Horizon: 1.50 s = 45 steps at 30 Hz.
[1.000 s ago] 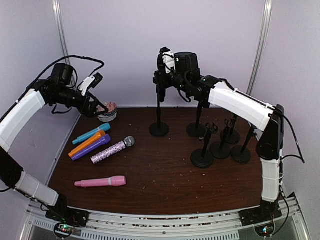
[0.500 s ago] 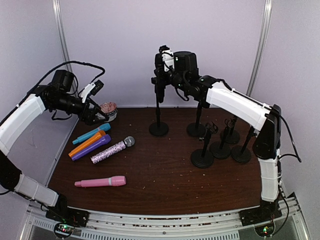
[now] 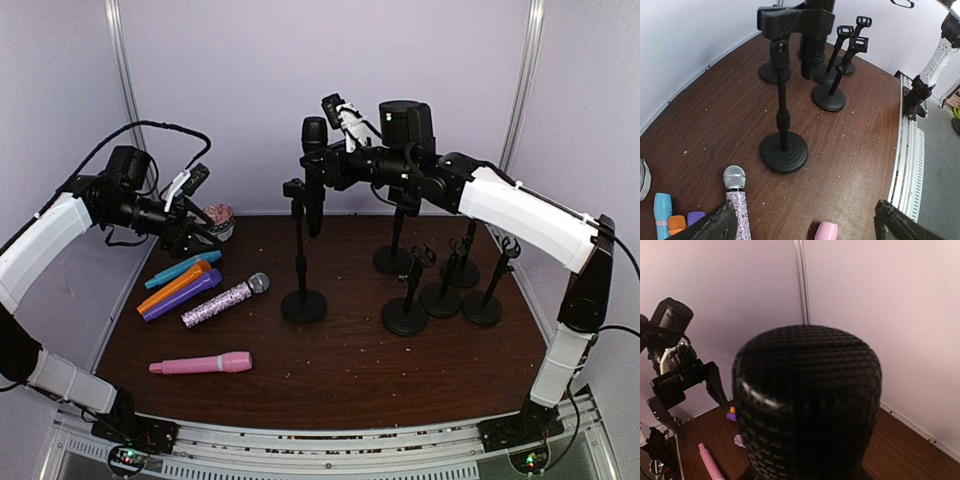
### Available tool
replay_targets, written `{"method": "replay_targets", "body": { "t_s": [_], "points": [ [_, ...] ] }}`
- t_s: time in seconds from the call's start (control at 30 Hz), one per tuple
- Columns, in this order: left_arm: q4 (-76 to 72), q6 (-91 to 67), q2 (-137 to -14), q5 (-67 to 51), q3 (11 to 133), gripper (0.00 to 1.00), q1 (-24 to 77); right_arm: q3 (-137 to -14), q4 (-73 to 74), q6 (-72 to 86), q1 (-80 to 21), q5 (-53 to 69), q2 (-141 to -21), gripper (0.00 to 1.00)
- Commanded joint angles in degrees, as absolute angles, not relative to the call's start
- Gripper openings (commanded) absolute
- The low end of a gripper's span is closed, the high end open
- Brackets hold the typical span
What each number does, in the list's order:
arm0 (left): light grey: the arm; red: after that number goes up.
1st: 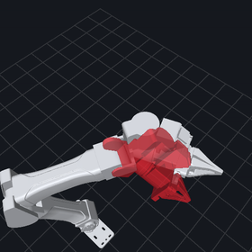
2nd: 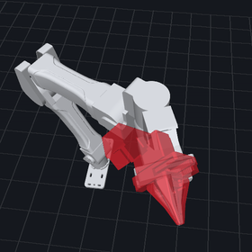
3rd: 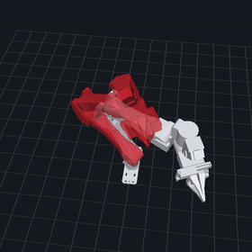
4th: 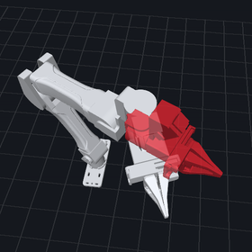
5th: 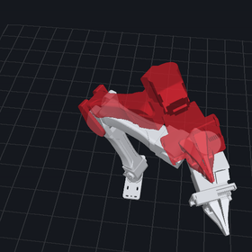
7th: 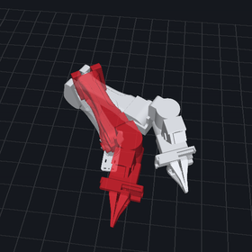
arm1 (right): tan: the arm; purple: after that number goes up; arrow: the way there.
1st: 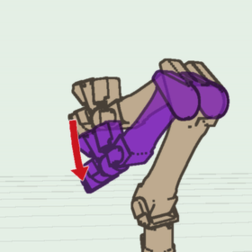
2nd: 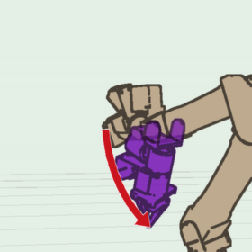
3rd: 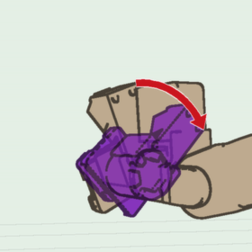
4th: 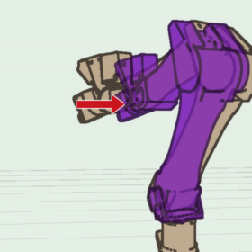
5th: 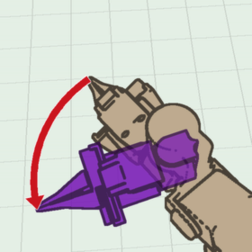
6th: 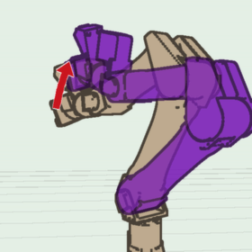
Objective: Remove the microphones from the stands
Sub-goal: Place the microphone stand with the microphone at the center of the board, then open the clamp for the microphone stand.
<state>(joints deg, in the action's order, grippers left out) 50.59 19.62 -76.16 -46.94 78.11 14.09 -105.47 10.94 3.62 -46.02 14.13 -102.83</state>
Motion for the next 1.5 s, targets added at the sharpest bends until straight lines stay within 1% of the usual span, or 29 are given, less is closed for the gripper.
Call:
{"method": "replay_targets", "body": {
  "t_s": [0.0, 0.13, 0.3, 0.43, 0.47, 0.57, 0.6, 0.73, 0.8, 0.87, 0.93, 1.0, 1.1, 1.23, 1.33, 1.47],
  "points": [
    [48.9, 22.5, -75.7, -51.6, 78.1, 0.98, 16.1, -101.7, 6.5, 2.2, -48.5, 21.8, -95.5, 0.05],
    [48.9, 25.6, -76.3, -52.6, 77.6, 0.98, 19.6, -94.2, 4.8, 0.8, -50.8, 23.9, -91.1, 0.05],
    [48.9, 29.4, -78.5, -53.1, 79.3, 0.98, 24.9, -83.1, -2.1, 2.1, -52.5, 25.4, -85.8, 0.06],
    [49.3, 30.5, -82.9, -53.0, 83.4, 0.98, 27.9, -77.0, -4.6, 3.5, -52.7, 25.5, -82.4, 0.14],
    [49.9, 31.1, -83.9, -52.8, 84.8, 0.98, 28.7, -76.1, -4.5, 3.6, -52.8, 25.3, -81.7, 0.19],
    [50.3, 32.5, -86.8, -53.3, 89.1, 0.98, 30.7, -73.7, -3.9, 3.9, -52.8, 23.5, -80.0, 0.45],
    [50.3, 32.5, -87.9, -53.6, 90.6, 0.98, 31.1, -72.9, -3.5, 3.9, -52.7, 23.1, -79.4, 0.51],
    [50.3, 32.5, -92.9, -53.6, 96.7, 0.98, 33.1, -71.0, -1.7, 3.6, -52.7, 20.2, -78.0, 0.68],
    [50.3, 32.2, -95.0, -53.7, 99.3, 0.98, 33.8, -69.7, -0.9, 3.6, -52.7, 19.0, -77.4, 0.72],
    [50.3, 31.9, -96.9, -53.8, 101.5, 0.98, 34.2, -68.1, -1.0, 3.6, -52.7, 17.7, -76.4, 0.73],
    [50.3, 31.7, -98.4, -53.9, 103.4, 0.97, 34.9, -66.1, -2.1, 3.9, -52.7, 17.2, -75.4, 0.72],
    [50.2, 31.6, -99.6, -53.7, 104.6, 0.96, 35.4, -64.4, -4.3, 4.2, -52.7, 17.4, -74.3, 0.68],
    [51.9, 33.0, -101.7, -54.7, 106.9, 0.94, 36.1, -63.1, -6.3, 5.0, -52.7, 18.4, -74.1, 0.59],
    [52.6, 33.8, -104.1, -55.1, 109.1, 0.87, 37.3, -63.6, -7.1, 5.8, -52.7, 19.5, -75.3, 0.53],
    [53.1, 34.3, -105.1, -55.7, 110.3, 0.78, 37.9, -64.4, -7.4, 6.4, -52.7, 20.0, -76.4, 0.53],
    [54.5, 36.1, -105.3, -56.0, 109.9, 0.69, 38.2, -64.9, -8.8, 6.8, -52.7, 20.0, -76.9, 0.54]
  ]
}}
